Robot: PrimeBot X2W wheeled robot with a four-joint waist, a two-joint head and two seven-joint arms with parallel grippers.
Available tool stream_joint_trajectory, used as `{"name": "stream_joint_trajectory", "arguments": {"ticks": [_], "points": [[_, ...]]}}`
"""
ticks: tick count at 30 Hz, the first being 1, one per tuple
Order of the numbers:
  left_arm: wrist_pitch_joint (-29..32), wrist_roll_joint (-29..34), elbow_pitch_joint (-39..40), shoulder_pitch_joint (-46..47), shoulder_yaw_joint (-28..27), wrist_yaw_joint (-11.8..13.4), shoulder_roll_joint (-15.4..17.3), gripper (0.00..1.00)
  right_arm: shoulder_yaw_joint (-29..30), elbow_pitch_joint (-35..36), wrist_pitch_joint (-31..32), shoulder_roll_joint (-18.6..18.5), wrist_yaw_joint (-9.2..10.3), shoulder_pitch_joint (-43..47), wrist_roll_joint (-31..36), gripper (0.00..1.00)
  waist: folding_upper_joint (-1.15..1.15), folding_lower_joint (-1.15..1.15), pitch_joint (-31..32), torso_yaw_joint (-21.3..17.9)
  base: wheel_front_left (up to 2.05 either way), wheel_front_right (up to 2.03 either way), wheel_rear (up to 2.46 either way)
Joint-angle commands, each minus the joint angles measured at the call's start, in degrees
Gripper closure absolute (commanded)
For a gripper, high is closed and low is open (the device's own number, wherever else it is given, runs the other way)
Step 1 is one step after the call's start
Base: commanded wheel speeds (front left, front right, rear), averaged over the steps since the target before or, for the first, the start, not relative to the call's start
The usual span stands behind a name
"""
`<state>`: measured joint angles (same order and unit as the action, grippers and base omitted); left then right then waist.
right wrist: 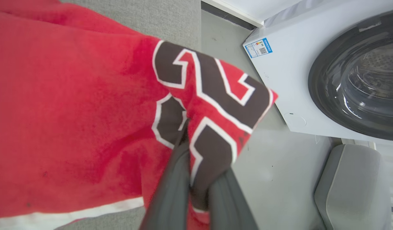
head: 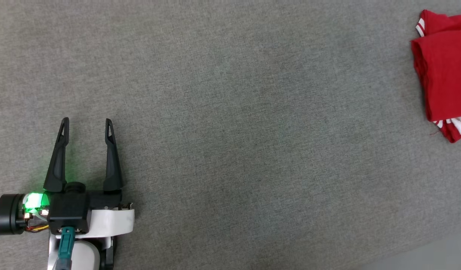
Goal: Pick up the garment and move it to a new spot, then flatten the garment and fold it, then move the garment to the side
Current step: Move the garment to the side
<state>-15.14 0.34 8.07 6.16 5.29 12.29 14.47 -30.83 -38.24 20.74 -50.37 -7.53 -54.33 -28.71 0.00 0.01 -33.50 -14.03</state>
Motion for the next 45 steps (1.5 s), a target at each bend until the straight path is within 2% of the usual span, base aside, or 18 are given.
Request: {"name": "stream_joint_trajectory", "arguments": {"ticks": [1, 6, 9, 15, 18, 20, 25, 31, 35, 45], "points": [[0.0, 0.0, -1.0, 0.4, -0.2, 0.4, 0.3, 0.00, -0.3, -0.9, -0.2, 0.9, 0.09, -0.5, 1.0, 0.00, 0.00, -0.01, 1.2, 0.3, 0.00, 0.00, 0.00], [0.0, -0.3, -1.4, -0.9, 1.3, 0.8, -1.1, 0.00, 1.2, -3.5, -7.5, 1.2, 0.09, -0.7, 3.6, 0.00, 0.00, -0.01, 5.9, 1.8, 0.00, 0.00, 0.00], [0.0, -0.5, -1.4, -1.9, 1.6, 1.3, -1.7, 0.00, 3.6, -3.7, -14.0, 1.8, 0.09, -2.0, 6.0, 0.00, 0.00, -0.01, 8.8, 2.8, 0.00, 0.00, 0.00], [0.0, -1.0, -2.2, -4.3, 2.1, 1.7, -3.0, 0.00, 12.0, -3.6, -30.6, 7.0, 0.09, -1.9, 13.1, 0.00, 0.00, -0.01, 13.9, 4.6, 0.00, 0.00, 0.00], [0.0, -1.1, -2.8, -5.4, 2.5, 1.4, -3.7, 0.00, 17.4, -1.2, -35.1, 10.3, 0.09, -0.2, 16.0, 0.00, 0.00, -0.01, 16.0, 6.0, 0.00, 0.00, 0.00], [0.0, -1.1, -3.1, -6.1, 2.6, 1.4, -4.0, 0.00, 19.5, 2.3, -35.8, 13.1, 0.07, 2.4, 18.2, 0.00, 0.00, -0.01, 17.4, 7.0, 0.00, 0.00, 0.00], [0.0, -1.4, -3.8, -7.5, 2.7, 1.2, -5.3, 0.00, 24.7, 17.6, -35.9, 19.0, 0.08, 11.6, 22.1, 0.00, 0.00, -0.01, 20.2, 9.3, 0.00, 0.00, 0.00], [0.0, -1.1, -5.0, -8.7, 3.0, 0.8, -6.1, 0.00, 27.8, 28.1, -35.9, 26.6, 0.08, 22.5, 21.9, 0.00, 0.00, -0.01, 23.4, 11.9, 0.00, 0.00, 0.00], [0.0, -1.0, -5.4, -9.5, 3.1, 0.2, -6.3, 0.00, 28.4, 30.9, -35.9, 30.5, 0.07, 28.7, 21.4, 0.00, 0.00, -0.01, 24.9, 13.2, 0.00, 0.00, 0.00], [0.0, -0.9, -6.6, -12.3, 3.9, -0.5, -7.0, 0.00, 29.5, 32.2, -35.9, 38.4, 0.07, 44.5, 21.1, 0.00, 0.00, -0.01, 29.0, 14.6, 0.00, 0.00, 0.00]]}}
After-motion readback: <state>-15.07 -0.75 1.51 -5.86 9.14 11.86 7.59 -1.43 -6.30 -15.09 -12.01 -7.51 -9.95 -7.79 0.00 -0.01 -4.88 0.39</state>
